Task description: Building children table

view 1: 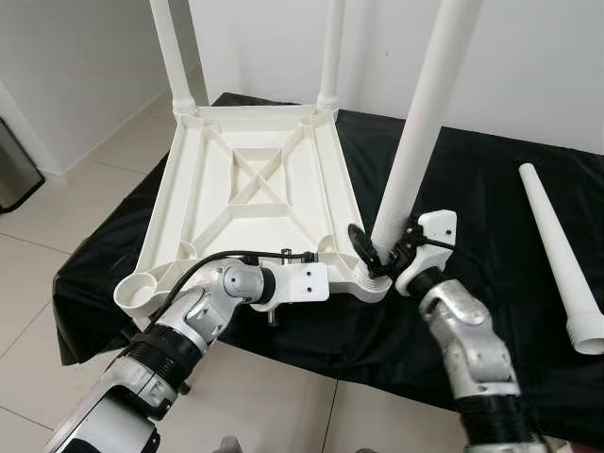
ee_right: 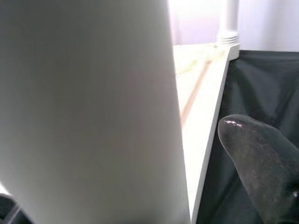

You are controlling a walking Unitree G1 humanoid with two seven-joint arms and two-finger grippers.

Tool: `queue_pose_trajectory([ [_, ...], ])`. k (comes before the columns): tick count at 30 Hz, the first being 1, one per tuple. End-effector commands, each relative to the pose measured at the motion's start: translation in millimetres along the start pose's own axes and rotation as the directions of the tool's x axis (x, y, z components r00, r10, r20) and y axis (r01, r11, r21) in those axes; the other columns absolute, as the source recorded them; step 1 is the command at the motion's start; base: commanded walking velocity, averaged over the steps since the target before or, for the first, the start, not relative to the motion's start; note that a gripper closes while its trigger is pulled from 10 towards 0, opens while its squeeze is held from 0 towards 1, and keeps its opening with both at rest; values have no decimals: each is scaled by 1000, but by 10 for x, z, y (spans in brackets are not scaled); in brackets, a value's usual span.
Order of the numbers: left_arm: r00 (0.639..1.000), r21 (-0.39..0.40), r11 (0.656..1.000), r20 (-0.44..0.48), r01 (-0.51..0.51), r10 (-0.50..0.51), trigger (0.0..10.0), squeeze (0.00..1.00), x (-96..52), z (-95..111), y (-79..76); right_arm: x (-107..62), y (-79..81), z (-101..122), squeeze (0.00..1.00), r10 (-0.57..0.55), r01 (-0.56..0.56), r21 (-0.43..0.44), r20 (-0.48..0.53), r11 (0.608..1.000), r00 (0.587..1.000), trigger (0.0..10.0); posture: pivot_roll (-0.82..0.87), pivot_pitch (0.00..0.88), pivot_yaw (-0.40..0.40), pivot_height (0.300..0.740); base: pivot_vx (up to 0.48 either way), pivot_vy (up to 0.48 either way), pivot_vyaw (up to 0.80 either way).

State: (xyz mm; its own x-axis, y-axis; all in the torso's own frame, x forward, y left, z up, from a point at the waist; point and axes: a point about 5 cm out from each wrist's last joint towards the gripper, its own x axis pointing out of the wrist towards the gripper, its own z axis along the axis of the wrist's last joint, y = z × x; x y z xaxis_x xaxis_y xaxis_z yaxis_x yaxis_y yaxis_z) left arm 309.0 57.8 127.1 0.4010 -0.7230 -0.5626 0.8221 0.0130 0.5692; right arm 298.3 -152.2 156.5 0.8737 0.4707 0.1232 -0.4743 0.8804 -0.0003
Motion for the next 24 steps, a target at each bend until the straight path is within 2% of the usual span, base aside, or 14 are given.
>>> queue_pose_trajectory([
  [1, 1000, 28, 999, -11, -27, 27, 10000, 0, 8, 2, 9, -8, -38, 13, 0, 93, -93, 23, 5, 995, 996, 10000, -34, 0, -16, 740, 0, 0, 0],
  [2, 1000, 28, 999, -11, -27, 27, 10000, 0, 8, 2, 9, -8, -38, 13, 0, 93, -93, 23, 5, 995, 996, 10000, -34, 0, -16, 740, 0, 0, 0],
  [6, 1000, 26, 999, -12, -29, 29, 10000, 0, 1, -1, 12, -47, -101, -4, 0, 270, -270, 27, -31, 963, 962, 10000, -32, 0, -14, 740, 0, 0, 0],
  [10, 999, 28, 999, -13, -29, 29, 10000, 0, -3, -2, 16, -71, -196, -38, 0, 369, -367, 34, -81, 930, 926, 10000, -32, 0, -11, 740, 0, 0, 0],
  [16, 999, 26, 999, -13, -28, 29, 10000, 0, -10, -4, 24, -91, -284, -82, 0, 450, -450, 29, -140, 892, 882, 10000, -30, 0, -6, 740, 0, 0, 0],
  [19, 999, 28, 999, -15, -28, 28, 10000, 0, -15, -7, 28, -53, -346, -72, 0, 461, -464, 9, -139, 886, 877, 10000, -28, 0, -4, 740, 0, 0, 0],
  [24, 999, 27, 999, -17, -29, 30, 10000, 0, -19, -10, 32, -27, -347, -52, 0, 489, -492, 10, -124, 871, 863, 10000, -25, 0, -2, 740, 0, 0, 0],
])
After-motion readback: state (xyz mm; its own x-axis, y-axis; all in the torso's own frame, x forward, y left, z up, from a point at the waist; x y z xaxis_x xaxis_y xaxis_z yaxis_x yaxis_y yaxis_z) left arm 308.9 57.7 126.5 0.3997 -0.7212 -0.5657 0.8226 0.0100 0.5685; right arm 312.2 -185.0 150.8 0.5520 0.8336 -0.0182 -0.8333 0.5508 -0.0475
